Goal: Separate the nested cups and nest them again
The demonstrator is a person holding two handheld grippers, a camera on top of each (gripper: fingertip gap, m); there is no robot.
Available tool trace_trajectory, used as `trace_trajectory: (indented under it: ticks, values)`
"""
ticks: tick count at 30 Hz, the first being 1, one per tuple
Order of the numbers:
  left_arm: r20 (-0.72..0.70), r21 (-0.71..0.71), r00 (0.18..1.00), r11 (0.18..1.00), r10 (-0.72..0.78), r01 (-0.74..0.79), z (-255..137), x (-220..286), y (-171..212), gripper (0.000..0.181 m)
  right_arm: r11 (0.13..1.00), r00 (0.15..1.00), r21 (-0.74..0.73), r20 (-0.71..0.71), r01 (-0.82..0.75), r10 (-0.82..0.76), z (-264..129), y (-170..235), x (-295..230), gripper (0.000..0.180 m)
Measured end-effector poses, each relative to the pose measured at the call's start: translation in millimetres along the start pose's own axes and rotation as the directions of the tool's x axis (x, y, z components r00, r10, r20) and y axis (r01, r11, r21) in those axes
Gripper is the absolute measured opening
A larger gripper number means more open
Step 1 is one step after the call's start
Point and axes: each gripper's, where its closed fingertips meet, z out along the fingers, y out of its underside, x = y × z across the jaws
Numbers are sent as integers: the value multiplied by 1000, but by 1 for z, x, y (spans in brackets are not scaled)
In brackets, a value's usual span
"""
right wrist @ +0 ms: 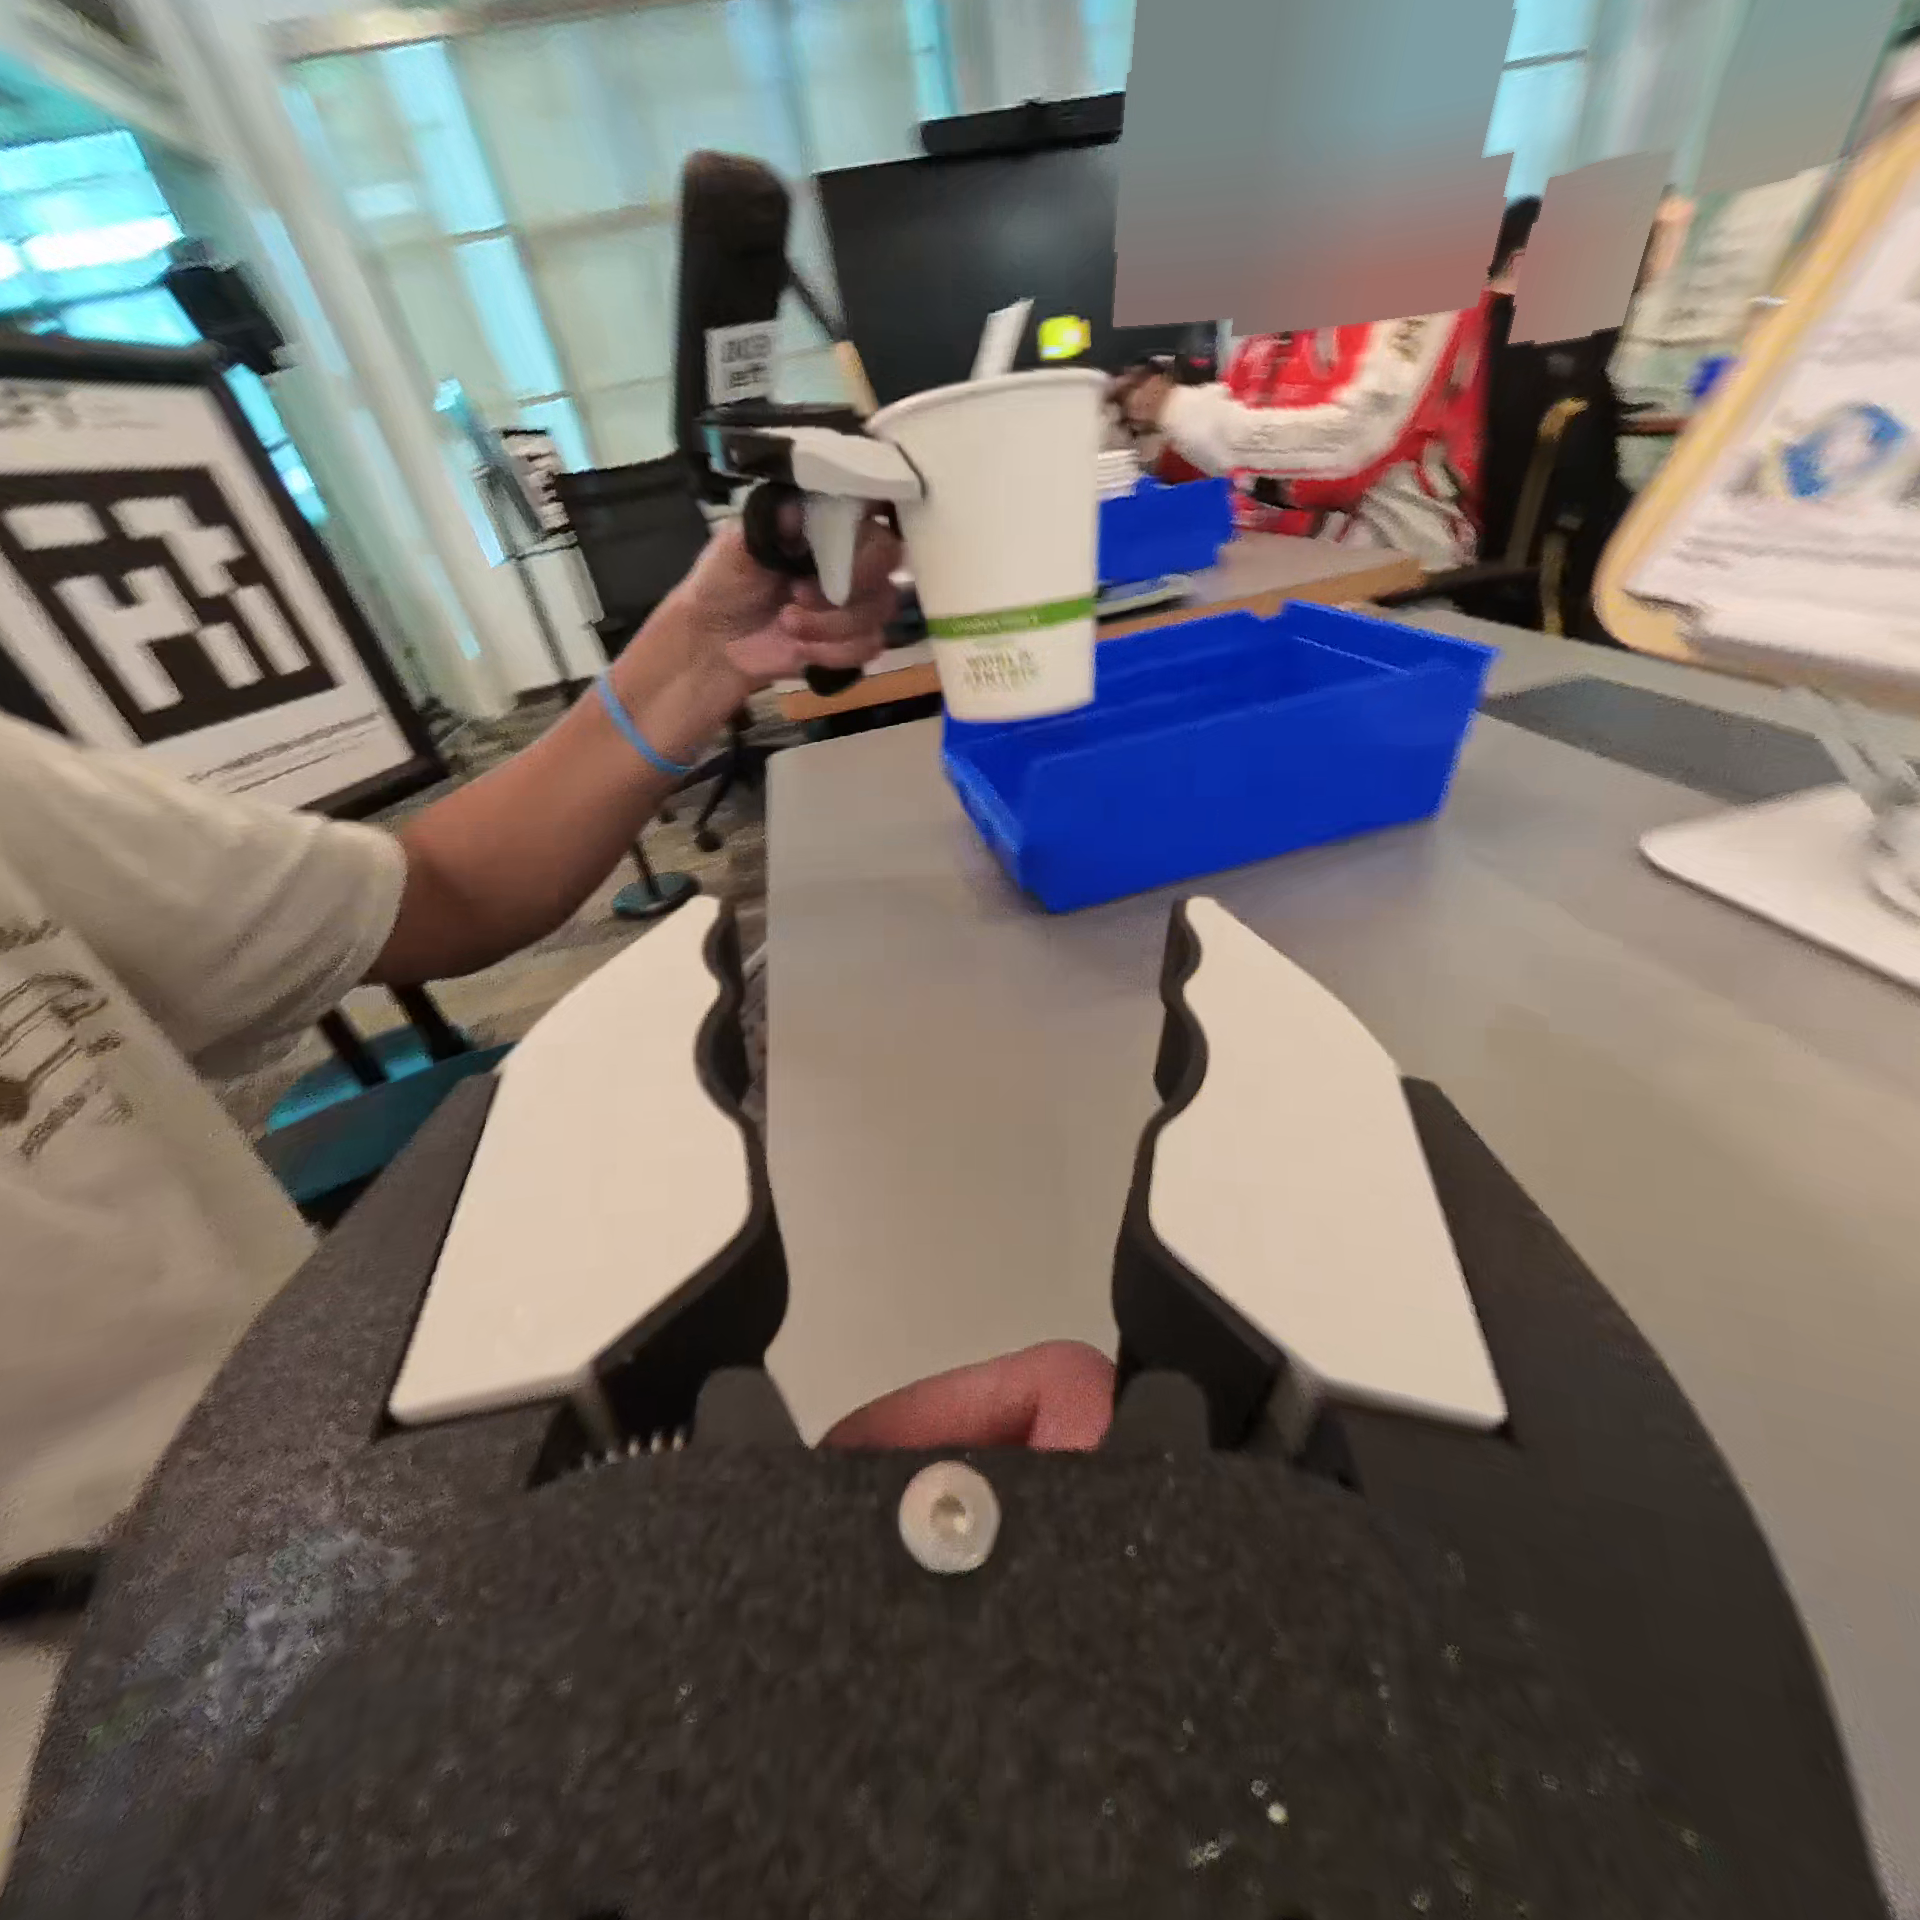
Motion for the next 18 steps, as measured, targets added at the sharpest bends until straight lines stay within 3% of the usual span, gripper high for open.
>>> trace_trajectory:
  ticks: [3,7,13,18]
  values:
    - [-263,-8,962,997,68,-72,27,73,2,86,1000,996,-17,92,16,-15,26,-14,-4,81]
    - [-484,-34,871,993,85,-115,55,136,12,86,1000,991,-26,137,0,3,50,-17,-5,83]
    - [-599,-112,795,973,95,-200,85,174,34,87,999,985,-33,173,3,3,53,-10,-15,78]
    - [-569,-130,820,977,66,-169,95,175,37,84,1000,994,-17,108,2,0,44,-6,-4,78]
